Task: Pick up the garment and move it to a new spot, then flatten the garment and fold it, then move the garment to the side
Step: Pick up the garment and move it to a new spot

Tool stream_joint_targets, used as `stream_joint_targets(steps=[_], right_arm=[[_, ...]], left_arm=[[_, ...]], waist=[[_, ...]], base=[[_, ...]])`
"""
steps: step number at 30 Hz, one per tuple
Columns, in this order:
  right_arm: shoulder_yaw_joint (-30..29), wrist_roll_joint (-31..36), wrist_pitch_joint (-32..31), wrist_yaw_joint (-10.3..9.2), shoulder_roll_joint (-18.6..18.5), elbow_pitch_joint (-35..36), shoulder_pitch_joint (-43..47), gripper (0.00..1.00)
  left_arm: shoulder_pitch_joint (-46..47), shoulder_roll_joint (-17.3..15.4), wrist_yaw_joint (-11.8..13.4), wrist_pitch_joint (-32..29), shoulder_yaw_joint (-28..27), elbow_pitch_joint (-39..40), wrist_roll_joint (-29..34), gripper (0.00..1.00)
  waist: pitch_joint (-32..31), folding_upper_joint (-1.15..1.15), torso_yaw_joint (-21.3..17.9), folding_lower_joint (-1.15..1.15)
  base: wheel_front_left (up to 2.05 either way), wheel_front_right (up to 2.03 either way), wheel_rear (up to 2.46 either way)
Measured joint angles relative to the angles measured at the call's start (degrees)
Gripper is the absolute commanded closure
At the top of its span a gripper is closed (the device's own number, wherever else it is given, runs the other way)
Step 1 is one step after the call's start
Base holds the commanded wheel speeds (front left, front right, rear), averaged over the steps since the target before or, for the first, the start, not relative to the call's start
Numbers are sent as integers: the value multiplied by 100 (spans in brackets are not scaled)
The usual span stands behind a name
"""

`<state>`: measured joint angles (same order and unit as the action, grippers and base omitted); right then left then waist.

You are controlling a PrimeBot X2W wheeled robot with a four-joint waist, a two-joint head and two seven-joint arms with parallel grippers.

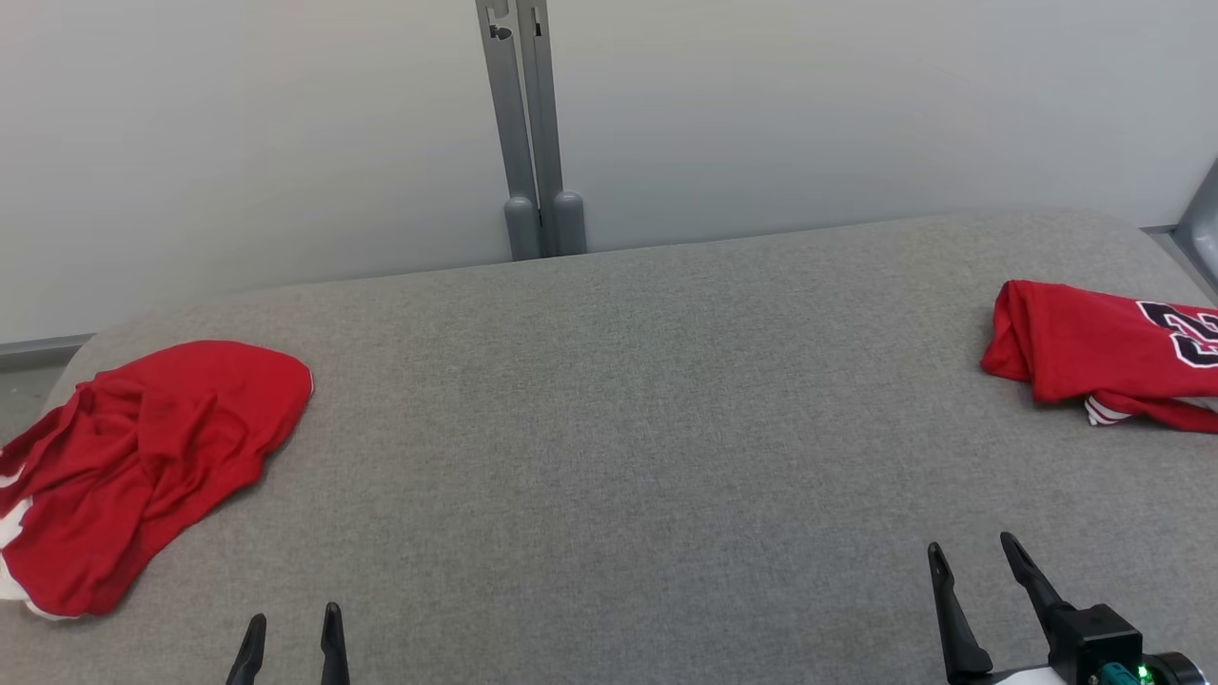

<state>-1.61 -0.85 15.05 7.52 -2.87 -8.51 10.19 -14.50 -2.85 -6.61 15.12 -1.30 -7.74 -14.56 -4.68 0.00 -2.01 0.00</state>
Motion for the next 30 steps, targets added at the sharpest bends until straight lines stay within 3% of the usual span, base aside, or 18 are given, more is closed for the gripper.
stream_joint_targets(steps=[11,22,30], right_arm=[[123,-119,0,0,-4,98,75,0],[831,-301,0,0,3,16,-47,0],[767,-304,0,0,8,-47,-63,0]], left_arm=[[172,2,14,0,46,-4,5,0],[27,2,56,1,-164,22,69,0],[163,1,29,0,-188,98,-13,0]], waist=[[7,0,432,0],[-80,0,1551,0],[-66,0,2162,0]], base=[[0,0,0],[0,0,0],[0,0,0]])
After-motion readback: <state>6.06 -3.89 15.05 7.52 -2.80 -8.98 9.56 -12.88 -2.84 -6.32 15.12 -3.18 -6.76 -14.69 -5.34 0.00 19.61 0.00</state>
